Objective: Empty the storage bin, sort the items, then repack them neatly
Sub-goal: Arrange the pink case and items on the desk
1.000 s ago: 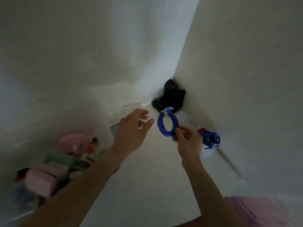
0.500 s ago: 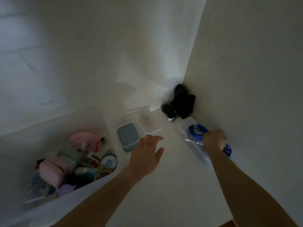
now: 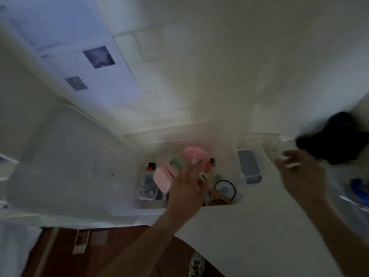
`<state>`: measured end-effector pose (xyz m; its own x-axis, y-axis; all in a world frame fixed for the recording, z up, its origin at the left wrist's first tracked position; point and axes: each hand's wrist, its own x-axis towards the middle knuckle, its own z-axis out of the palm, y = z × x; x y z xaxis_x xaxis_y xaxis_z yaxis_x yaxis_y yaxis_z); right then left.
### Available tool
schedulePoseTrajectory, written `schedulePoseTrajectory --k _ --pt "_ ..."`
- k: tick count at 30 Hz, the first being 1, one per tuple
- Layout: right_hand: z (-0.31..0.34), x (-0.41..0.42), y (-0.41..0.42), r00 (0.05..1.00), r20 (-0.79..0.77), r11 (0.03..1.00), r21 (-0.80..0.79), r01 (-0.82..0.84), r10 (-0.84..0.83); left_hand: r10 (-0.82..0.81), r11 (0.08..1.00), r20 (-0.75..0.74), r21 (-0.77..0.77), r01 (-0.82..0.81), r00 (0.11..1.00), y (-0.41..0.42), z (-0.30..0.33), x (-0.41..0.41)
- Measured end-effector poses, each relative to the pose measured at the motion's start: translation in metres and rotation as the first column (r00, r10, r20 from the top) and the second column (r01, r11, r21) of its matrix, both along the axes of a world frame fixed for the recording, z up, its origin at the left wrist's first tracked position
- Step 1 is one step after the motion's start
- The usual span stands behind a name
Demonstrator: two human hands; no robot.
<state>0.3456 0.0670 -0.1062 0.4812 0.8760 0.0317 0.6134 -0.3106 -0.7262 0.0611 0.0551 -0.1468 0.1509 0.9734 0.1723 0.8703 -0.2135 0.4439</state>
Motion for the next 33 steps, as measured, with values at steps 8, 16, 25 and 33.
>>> schedulePoseTrajectory --k 8,16,25,33 --pt "-0.086 -0.21 0.058 0.78 -0.051 0.742 -0.274 -0.612 0.624 0.181 0.864 -0.181 -0.441 -0.245 0.967 0.06 -0.05 -0.129" --pt "-0.135 -0.262 0.082 0.793 0.001 0.75 -0.322 -0.577 0.61 0.152 0.937 0.046 -0.325 -0.129 0.987 0.064 -0.073 -0.151" --pt "-0.097 -0.277 0.064 0.682 -0.382 0.746 0.029 -0.665 0.623 0.251 0.919 0.577 -0.394 -0.004 0.777 0.067 -0.061 -0.173" --pt "-0.083 -0.257 0.067 0.574 -0.547 0.736 0.123 -0.665 0.61 0.456 0.816 0.818 -0.542 0.201 0.352 0.07 -0.037 -0.164"
